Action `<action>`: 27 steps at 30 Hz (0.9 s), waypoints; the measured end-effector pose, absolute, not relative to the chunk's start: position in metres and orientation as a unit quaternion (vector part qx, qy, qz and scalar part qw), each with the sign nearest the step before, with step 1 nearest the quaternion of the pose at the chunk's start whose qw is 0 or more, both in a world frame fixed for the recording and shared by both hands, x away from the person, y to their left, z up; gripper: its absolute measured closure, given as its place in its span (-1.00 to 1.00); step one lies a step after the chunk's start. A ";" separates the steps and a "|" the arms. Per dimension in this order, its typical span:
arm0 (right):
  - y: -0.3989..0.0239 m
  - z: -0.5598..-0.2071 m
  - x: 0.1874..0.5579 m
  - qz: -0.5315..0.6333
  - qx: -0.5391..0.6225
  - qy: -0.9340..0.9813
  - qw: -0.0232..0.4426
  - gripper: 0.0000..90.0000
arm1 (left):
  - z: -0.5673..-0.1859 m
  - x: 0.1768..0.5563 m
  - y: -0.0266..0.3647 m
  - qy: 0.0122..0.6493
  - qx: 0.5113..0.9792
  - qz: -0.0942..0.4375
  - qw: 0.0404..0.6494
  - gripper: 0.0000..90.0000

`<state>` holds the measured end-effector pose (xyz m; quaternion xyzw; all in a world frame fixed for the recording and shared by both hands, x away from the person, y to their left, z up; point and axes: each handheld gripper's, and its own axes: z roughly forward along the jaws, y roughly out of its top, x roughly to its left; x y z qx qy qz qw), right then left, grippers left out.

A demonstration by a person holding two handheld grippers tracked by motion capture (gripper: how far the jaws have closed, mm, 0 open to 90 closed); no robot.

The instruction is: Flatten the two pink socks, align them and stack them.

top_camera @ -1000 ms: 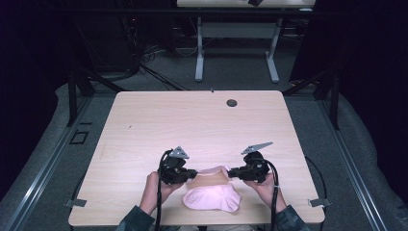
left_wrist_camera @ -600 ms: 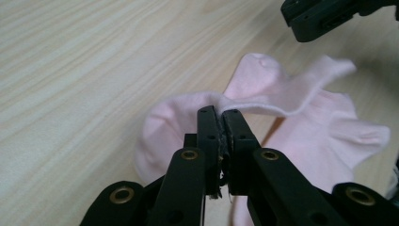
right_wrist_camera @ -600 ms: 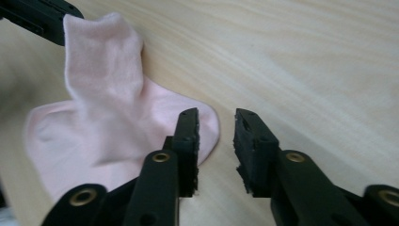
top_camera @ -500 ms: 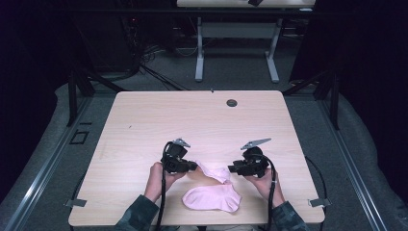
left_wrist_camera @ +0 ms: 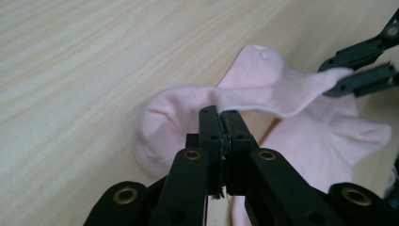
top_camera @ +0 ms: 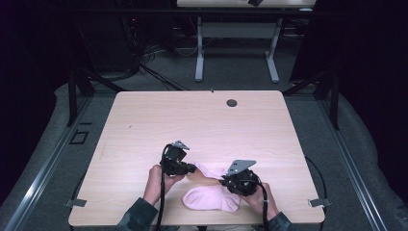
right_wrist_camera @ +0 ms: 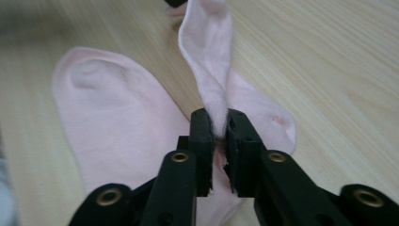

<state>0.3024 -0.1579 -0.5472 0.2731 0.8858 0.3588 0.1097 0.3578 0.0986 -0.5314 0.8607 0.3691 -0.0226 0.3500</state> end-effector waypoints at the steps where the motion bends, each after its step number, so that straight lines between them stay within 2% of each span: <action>1: -0.161 -0.543 0.301 0.366 0.279 0.882 0.098 0.85 | -0.530 0.354 0.100 0.363 0.863 -0.027 0.350 0.97; 3: -0.170 -0.530 0.296 0.388 0.286 0.872 0.080 0.86 | -0.523 0.344 0.104 0.351 0.865 -0.044 0.355 0.97; 4: -0.184 -0.512 0.301 0.413 0.316 0.853 0.041 0.85 | -0.519 0.341 0.105 0.349 0.863 -0.053 0.361 0.97; 5: -0.188 -0.509 0.306 0.416 0.329 0.847 0.029 0.85 | -0.516 0.341 0.106 0.348 0.862 -0.054 0.364 0.96; 6: -0.188 -0.509 0.306 0.416 0.329 0.847 0.029 0.85 | -0.513 0.343 0.106 0.346 0.863 -0.046 0.364 0.96; 7: -0.192 -0.506 0.316 0.416 0.344 0.841 0.020 0.83 | -0.511 0.348 0.104 0.355 0.864 -0.026 0.356 0.85; 9: -0.192 -0.513 0.345 0.378 0.379 0.844 0.020 0.62 | -0.515 0.361 0.102 0.367 0.860 -0.014 0.354 0.74; 10: -0.191 -0.520 0.360 0.363 0.390 0.846 0.015 0.49 | -0.518 0.364 0.101 0.373 0.860 -0.008 0.347 0.60; 11: -0.187 -0.530 0.372 0.339 0.405 0.849 0.035 0.37 | -0.521 0.368 0.099 0.378 0.862 0.003 0.339 0.47; 15: -0.186 -0.539 0.379 0.333 0.411 0.848 0.042 0.24 | -0.534 0.372 0.100 0.395 0.856 0.010 0.333 0.36; 16: -0.187 -0.540 0.379 0.329 0.414 0.847 0.053 0.24 | -0.536 0.373 0.101 0.398 0.856 0.008 0.331 0.28; 22: -0.190 -0.536 0.382 0.328 0.410 0.847 0.087 0.13 | -0.543 0.375 0.108 0.426 0.845 0.003 0.324 0.13; 27: -0.185 -0.544 0.398 0.316 0.404 0.851 0.113 0.13 | -0.550 0.373 0.107 0.441 0.843 -0.008 0.308 0.08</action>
